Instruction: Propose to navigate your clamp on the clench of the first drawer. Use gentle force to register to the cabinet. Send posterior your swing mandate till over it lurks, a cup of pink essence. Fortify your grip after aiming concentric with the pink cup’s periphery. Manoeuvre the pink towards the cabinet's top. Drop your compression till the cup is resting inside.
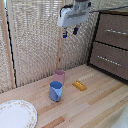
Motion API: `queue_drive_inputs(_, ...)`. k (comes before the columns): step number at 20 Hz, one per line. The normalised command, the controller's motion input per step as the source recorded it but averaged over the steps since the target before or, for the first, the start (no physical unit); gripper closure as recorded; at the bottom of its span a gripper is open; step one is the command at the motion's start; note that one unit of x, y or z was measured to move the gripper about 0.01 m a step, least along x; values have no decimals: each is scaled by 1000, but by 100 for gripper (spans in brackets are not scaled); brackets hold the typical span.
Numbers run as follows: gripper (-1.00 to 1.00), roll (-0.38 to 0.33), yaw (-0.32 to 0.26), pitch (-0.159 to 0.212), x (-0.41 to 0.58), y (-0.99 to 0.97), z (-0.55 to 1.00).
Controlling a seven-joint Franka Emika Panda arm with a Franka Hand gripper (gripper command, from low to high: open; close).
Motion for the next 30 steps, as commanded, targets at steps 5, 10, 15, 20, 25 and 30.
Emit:
queue_drive_inputs(5,-100,-375,107,-4,9,-102,-62)
queue_drive_inputs(10,-100,-375,93,0,0,-70,-59)
queue_drive_inputs(15,-100,-375,28,0,60,-2,-1)
queue_drive_inputs(20,-100,-375,27,0,106,0,0)
queue_drive_inputs(25,-100,-375,15,0,183,0,0)
queue_drive_inputs(30,-100,-375,0,0,307,-7,0)
